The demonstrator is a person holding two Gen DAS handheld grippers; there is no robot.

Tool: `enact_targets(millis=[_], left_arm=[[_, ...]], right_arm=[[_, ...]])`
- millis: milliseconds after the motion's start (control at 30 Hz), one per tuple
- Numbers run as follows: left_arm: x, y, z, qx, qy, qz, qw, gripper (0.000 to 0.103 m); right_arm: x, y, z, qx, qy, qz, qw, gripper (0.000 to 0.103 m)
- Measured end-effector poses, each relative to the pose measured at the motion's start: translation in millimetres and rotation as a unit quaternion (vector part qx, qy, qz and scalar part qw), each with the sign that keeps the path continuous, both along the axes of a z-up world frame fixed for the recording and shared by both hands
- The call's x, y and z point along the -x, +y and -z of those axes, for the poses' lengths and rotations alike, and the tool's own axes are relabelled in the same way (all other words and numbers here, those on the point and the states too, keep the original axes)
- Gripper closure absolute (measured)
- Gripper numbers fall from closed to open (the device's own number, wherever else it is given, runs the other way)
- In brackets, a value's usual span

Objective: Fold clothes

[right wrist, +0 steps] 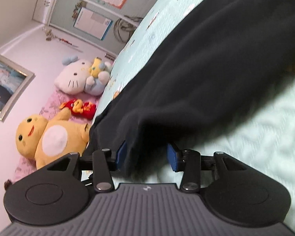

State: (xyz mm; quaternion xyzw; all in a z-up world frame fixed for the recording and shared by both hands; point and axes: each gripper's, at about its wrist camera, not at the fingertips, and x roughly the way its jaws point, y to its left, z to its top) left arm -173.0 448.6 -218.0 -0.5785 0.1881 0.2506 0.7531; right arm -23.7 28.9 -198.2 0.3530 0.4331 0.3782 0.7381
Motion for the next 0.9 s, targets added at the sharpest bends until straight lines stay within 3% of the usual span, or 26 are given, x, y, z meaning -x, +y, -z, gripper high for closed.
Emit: enact_targets(millis=[167,267,400,467,600,700,900], left_arm=[[8.7,-30.9,-2.7,-0.022,0.006,0.013,0.9996,0.034],[2.7,-35.7,-4.3,-0.023,0.013,0.017,0.9995,0.031],[-5.3,-42.2,-6.6,-0.023,0.023,0.022,0.9992,0.029],[-9.2,-45.4,-7.7,-0.024,0.028,0.024,0.999,0.029],[-15.5,-49.9,-8.4,-0.024,0.037,0.025,0.9987,0.029],[-18.1,-50.6,-7.3,-0.024,0.046,0.021,0.9985,0.029],[-35.5,-55.8,-14.0,-0.046,0.077,0.023,0.9957,0.02]], right_arm=[[7.7,-52.6,3.0,-0.008,0.028,0.057,0.998,0.058],[3.6,-99.4,1.0,-0.014,0.034,0.128,0.991,0.056],[-2.7,-180.8,1.3,-0.024,0.044,0.279,0.959,0.055],[-7.3,-220.7,-2.2,-0.019,0.029,0.342,0.939,0.047],[-18.9,-280.9,-4.8,-0.003,0.011,0.422,0.906,0.043],[-37.8,-310.0,4.1,-0.018,0.017,0.439,0.898,0.042],[-84.4,-334.0,22.4,-0.047,0.019,0.435,0.899,0.042]])
